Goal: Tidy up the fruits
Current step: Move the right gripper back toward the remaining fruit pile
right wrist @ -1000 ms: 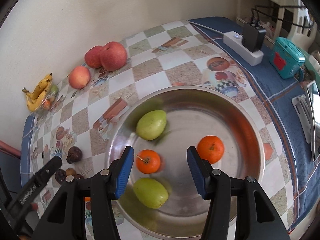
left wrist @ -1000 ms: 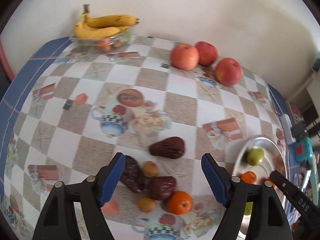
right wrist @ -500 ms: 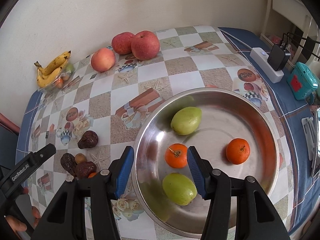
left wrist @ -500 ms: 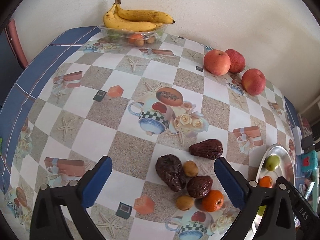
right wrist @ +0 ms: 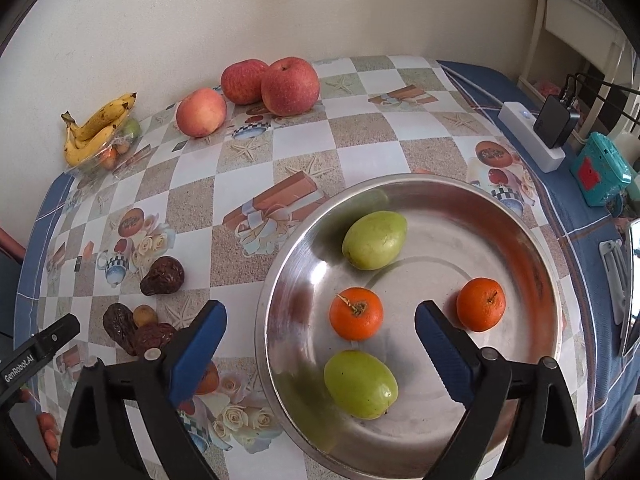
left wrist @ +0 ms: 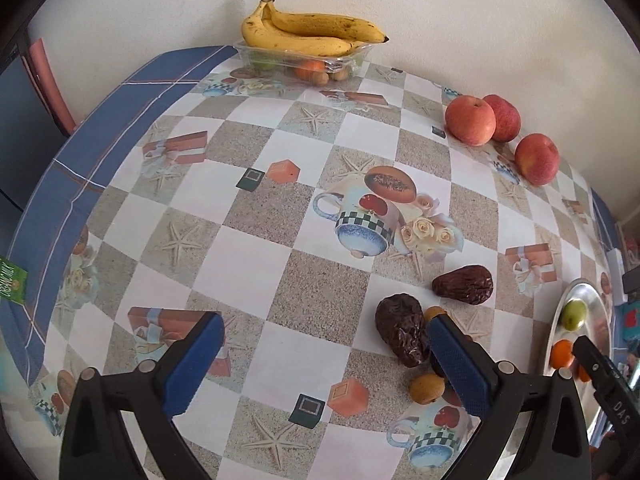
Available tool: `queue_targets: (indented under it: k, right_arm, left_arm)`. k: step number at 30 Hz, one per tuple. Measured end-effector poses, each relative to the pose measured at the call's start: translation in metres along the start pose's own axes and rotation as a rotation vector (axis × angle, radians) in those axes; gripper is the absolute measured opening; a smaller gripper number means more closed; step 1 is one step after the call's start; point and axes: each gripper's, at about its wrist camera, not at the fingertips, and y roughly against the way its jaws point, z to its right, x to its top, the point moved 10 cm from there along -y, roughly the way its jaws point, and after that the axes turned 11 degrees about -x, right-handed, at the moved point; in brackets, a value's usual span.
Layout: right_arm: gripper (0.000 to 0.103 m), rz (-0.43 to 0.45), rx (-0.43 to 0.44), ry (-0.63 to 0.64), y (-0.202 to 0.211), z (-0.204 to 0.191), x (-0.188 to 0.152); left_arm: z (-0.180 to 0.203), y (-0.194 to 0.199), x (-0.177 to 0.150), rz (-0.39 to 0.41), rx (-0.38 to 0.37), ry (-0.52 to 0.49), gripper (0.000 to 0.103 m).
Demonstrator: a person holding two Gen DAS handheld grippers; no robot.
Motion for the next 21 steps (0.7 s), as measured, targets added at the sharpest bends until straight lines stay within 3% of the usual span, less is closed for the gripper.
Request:
queue_targets:
  k: [7,21]
  right_arm:
    - [0.096,0.029,0.018,0.001,0.002,-0.007,0.005]
    - [0.095,0.07,0.137,0.092,0.019,-0.06,0.002]
  left_arm:
    - [-0.009,-0.005,0.007,-0.021,0.025,0.005,0.103]
    - [-0.004,-0.003,0.016,-0.003,-0.028,-0.026,0.103]
